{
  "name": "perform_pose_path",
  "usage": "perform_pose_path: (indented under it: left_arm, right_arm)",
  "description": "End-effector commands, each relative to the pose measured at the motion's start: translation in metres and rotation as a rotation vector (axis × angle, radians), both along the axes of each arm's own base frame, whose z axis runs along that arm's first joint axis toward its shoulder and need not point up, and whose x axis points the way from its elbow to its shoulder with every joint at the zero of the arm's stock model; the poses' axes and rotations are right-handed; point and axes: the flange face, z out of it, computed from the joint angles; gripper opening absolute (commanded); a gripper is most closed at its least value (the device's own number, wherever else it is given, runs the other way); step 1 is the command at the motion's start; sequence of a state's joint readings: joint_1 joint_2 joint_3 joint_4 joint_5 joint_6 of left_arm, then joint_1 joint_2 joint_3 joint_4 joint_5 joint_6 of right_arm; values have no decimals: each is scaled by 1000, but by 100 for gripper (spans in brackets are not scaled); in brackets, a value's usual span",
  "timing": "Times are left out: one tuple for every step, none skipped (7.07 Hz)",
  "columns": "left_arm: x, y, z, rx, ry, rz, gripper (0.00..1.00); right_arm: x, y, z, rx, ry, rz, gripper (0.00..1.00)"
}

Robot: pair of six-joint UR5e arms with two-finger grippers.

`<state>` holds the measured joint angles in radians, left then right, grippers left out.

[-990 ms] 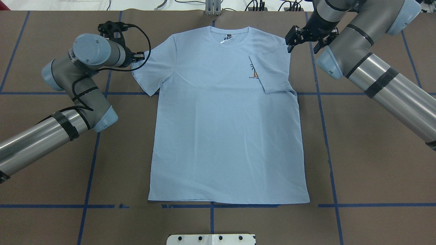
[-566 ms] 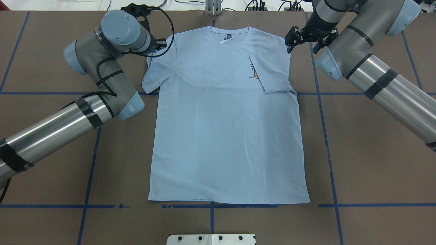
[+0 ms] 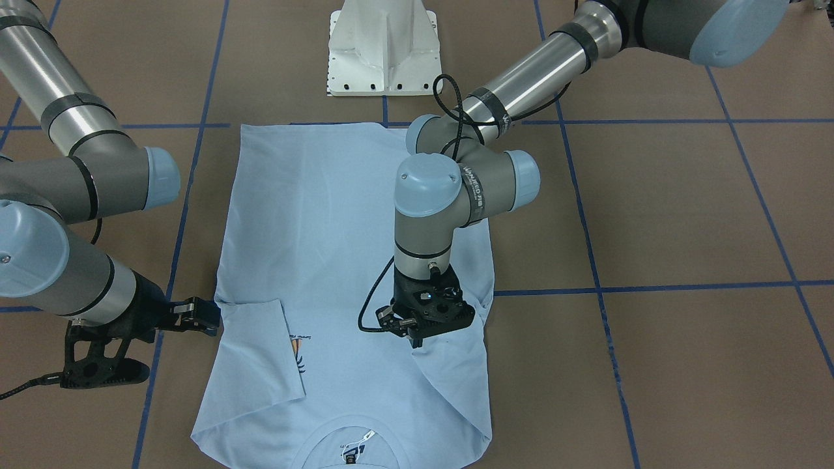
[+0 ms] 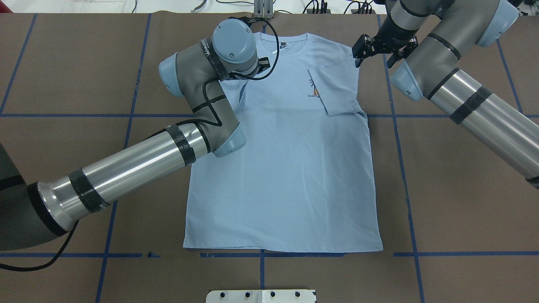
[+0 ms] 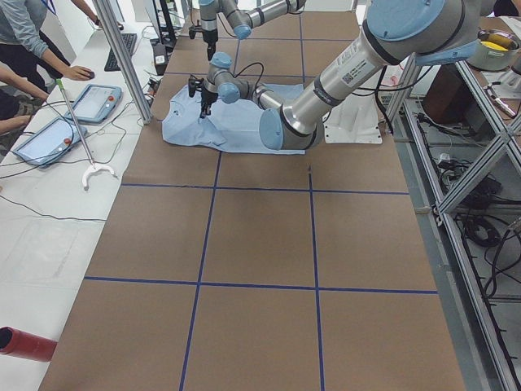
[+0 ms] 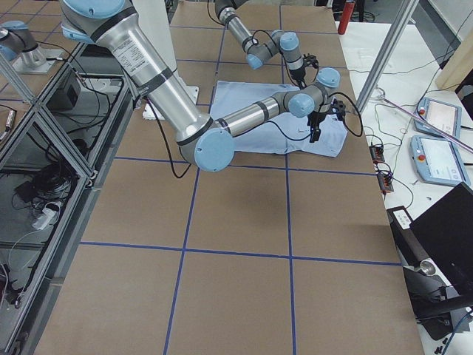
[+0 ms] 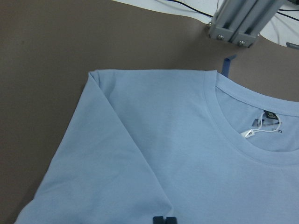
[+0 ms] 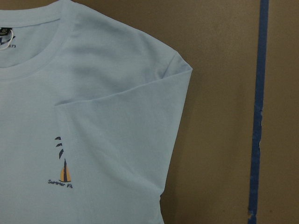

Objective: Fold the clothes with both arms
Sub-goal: 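Fold the sleeve nearest the left gripper inward over the shirt body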

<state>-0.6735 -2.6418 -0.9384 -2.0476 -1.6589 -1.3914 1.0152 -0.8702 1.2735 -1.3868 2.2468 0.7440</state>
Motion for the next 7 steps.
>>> perform_pose_path:
  left_arm:
    - [10,-1,8,25,24,-17,0]
    - [8,-2,9,40,28,-13,76]
    - [7,-1,5,49,31,-7,100]
    - [3,1,-7,73,45,6,100]
    - [-4,7,-18,76,68,24,100]
    - [-16,30,-4,48,109,109,100]
    - [-47,57,15,55,101,139,100]
  right_arm:
    - [-2,0,0,3,4,0,100]
    - [-3,1,1,3,4,-1,100]
    - [-3,1,1,3,4,-1,100]
    - [-2,2,-3,9,-2,-1,100]
    - [-2,5,-8,16,-9,2,100]
    - [2,23,-10,29,-23,1,100]
    - [0,60,-8,24,-31,23,100]
